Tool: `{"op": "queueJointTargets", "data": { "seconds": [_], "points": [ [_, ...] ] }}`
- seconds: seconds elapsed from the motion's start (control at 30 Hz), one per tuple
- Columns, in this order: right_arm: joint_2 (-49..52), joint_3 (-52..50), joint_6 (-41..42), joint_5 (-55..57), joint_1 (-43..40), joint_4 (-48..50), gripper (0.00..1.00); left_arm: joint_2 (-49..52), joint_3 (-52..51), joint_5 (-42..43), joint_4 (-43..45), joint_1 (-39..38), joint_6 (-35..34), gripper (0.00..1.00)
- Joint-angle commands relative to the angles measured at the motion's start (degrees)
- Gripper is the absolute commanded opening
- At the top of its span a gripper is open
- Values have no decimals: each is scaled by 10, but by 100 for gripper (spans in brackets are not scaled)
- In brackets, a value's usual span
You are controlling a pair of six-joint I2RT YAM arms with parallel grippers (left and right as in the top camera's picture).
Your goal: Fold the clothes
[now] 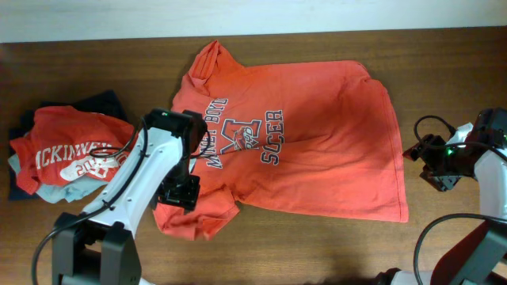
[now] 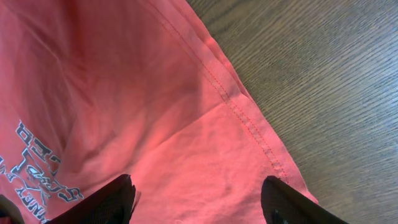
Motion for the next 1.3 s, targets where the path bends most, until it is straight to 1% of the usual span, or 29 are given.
{"op": "queueJointTargets", "data": {
  "seconds": [0.0, 0.07, 0.13, 0.2, 0.23, 0.27, 0.3, 0.33, 0.37, 0.4, 0.43, 0.47, 0.5, 0.57, 0.63, 0.8, 0.93, 1.07, 1.13, 1.2, 1.27],
  "points": [
    [32, -2, -2, 7, 7, -2, 71, -14, 43, -17, 22, 26, -13, 73],
    [43, -6, -2, 7, 15, -1, 70, -14, 47, -15, 60, 33, -9, 77],
    [52, -9, -3, 5, 28, 0, 68, -11, 45, -2, 118, 36, 4, 76],
    [54, -9, -15, 5, 40, 5, 66, -4, 41, 36, 196, 36, 39, 68],
    [55, -9, -15, 5, 49, 6, 66, 9, 41, 52, 245, 36, 50, 60],
    [55, -9, -15, 5, 55, 6, 64, 18, 40, 49, 266, 36, 52, 54],
    [55, -9, -17, 5, 64, 6, 56, 40, 41, 46, 306, 37, 67, 36],
    [55, -9, -18, 5, 68, 7, 52, 53, 41, 46, 325, 38, 68, 28],
    [55, -9, -22, 5, 73, 8, 45, 68, 41, 46, 346, 40, 68, 15],
    [55, -9, -28, 5, 78, 12, 35, 88, 41, 46, 372, 44, 68, 2],
    [55, -9, -30, 5, 81, 14, 28, 102, 41, 46, 390, 46, 68, 0],
    [55, -9, -30, 5, 84, 14, 24, 117, 41, 47, 412, 48, 69, 0],
    [55, -9, -30, 5, 85, 15, 22, 127, 41, 49, 427, 49, 77, 0],
    [55, -9, -30, 5, 87, 16, 21, 152, 41, 72, 467, 51, 110, 0],
    [55, -9, -30, 5, 87, 16, 22, 170, 41, 80, 488, 51, 121, 0],
    [55, -9, -30, 5, 87, 16, 21, 217, 41, 79, 514, 52, 134, 0],
    [55, -9, -30, 5, 87, 17, 22, 251, 41, 54, 535, 68, 133, 0],
    [55, -9, -30, 5, 87, 18, 22, 275, 41, 28, 565, 116, 114, 0],
    [55, -9, -31, 5, 87, 18, 22, 280, 43, 31, 577, 148, 96, 0],
    [55, -9, -32, 5, 87, 19, 22, 281, 48, 56, 592, 180, 92, 0],
    [55, -9, -35, 5, 87, 19, 21, 281, 68, 111, 596, 210, 99, 1]
  ]
}}
